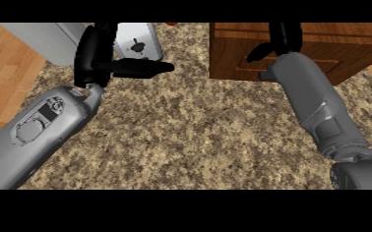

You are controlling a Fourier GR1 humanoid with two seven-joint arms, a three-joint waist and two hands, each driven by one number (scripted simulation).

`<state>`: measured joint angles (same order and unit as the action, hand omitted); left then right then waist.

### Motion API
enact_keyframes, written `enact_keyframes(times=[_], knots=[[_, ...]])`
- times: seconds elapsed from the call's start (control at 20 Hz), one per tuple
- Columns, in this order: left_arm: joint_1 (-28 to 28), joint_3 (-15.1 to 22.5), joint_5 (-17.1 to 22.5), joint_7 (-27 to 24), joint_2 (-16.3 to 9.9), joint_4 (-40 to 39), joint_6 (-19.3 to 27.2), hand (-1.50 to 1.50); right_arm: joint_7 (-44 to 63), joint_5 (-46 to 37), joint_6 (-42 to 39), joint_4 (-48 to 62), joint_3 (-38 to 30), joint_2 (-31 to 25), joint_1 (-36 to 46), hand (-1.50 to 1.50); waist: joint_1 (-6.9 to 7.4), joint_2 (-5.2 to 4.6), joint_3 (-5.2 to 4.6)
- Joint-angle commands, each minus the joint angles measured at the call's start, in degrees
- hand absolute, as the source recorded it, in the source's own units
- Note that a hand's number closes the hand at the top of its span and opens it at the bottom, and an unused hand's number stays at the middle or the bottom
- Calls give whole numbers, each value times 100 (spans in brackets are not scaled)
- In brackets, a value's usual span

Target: Pick up the can, place it into the drawer and close the drawer

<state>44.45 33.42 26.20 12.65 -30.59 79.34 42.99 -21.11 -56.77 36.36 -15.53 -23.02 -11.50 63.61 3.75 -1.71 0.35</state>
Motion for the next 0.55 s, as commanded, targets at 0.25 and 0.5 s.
enact_keyframes(times=[0.25,0.5], knots=[[-558,-85,-117,-246,-85,187,68,-150,-499,1746,-1018,-323,-1370,409,637,-150,-64,125,-21],[-589,-228,-157,-337,92,84,-42,-150,-590,1913,-991,-186,-1510,395,725,-150,-92,60,-29]])
